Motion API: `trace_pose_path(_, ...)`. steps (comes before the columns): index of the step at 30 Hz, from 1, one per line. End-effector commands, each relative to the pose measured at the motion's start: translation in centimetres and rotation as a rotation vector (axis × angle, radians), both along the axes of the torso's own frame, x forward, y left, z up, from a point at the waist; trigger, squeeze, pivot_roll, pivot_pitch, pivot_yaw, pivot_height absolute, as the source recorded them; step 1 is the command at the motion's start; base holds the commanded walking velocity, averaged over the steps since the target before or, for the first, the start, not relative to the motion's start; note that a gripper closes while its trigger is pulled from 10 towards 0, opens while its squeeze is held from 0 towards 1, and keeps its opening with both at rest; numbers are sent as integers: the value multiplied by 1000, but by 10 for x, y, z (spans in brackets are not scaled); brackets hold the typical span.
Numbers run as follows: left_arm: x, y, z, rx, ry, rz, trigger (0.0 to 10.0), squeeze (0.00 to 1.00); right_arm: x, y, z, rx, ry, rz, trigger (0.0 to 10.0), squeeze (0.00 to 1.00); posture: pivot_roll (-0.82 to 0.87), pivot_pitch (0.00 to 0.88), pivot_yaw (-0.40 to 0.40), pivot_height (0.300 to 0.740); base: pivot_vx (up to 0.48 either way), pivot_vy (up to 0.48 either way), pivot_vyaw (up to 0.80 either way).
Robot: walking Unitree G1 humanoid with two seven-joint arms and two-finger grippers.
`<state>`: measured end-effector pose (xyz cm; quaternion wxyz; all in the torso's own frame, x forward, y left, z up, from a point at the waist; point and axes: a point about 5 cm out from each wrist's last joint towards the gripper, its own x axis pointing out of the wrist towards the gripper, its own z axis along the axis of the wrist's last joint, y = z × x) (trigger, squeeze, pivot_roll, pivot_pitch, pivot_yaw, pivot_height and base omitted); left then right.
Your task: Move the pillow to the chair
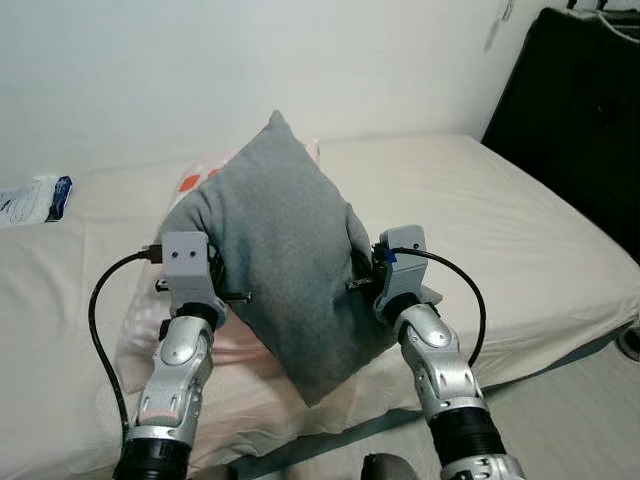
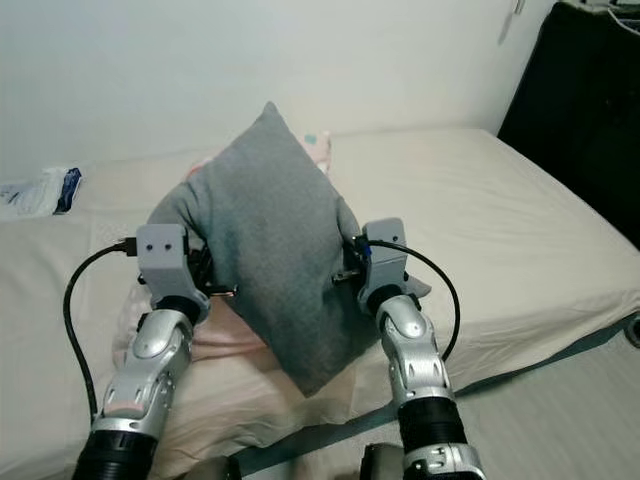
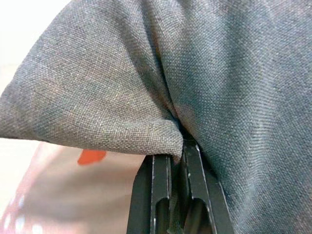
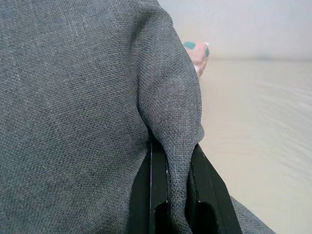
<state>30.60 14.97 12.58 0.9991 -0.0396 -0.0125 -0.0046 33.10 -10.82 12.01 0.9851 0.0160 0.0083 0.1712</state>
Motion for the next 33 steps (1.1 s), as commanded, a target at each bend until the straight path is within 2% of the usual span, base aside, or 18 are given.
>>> trace_pose_path(1,-2,-19,2,-4,-17,-82,10000,0,-2,21,17,20,-93,77,10000,0,56,0,-98,654,0,0,0)
trace_pose_path(14,-2,-22,-1,-15,-11,-74,10000,0,-5,25,10,-2,-60,116,10000,0,51,0,-111,654,0,0,0)
trace_pose_path(26,-4,-24,-2,-26,-13,-76,10000,0,-6,23,9,-3,-56,126,10000,0,52,0,-118,654,0,0,0)
trace_pose_path(33,-5,-24,-2,-24,-12,-77,10000,0,-8,28,8,-1,-52,143,10000,0,54,0,-116,654,0,0,0)
